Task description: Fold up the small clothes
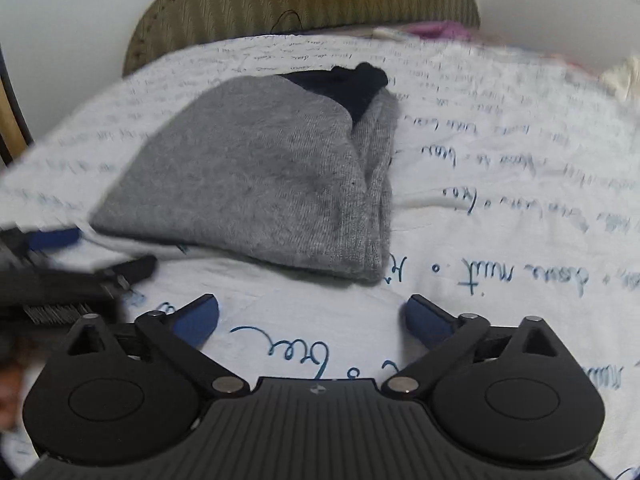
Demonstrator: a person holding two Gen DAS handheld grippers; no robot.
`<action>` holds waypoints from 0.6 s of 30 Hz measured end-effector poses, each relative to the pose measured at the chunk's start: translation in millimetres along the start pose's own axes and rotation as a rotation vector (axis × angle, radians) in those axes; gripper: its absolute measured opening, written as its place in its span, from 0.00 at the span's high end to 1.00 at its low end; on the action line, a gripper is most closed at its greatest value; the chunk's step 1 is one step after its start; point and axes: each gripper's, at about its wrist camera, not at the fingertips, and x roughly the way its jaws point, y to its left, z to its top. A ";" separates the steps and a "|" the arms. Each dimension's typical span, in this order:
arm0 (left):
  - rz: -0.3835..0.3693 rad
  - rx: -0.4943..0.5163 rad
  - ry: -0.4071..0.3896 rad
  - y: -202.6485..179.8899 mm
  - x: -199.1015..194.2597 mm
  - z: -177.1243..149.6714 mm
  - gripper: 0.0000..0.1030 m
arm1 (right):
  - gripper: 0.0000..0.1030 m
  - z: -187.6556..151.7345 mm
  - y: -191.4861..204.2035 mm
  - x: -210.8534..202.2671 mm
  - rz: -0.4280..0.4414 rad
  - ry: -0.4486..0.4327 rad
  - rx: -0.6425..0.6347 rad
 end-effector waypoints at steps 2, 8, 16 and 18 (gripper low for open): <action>-0.004 0.000 -0.007 0.2 -2.2 -2.3 0.00 | 0.01 -3.5 3.4 -1.7 -0.056 -0.025 0.003; 0.004 0.003 -0.012 -2.3 -3.3 -3.2 0.00 | 0.01 -12.1 -4.0 3.6 -0.080 -0.089 0.044; 0.005 -0.002 -0.019 -1.6 -4.8 -4.5 0.00 | 0.01 -16.0 -0.5 -0.7 -0.090 -0.102 0.050; 0.007 0.001 -0.018 -2.0 -4.8 -4.4 0.00 | 0.01 -16.0 -0.1 -1.0 -0.089 -0.100 0.049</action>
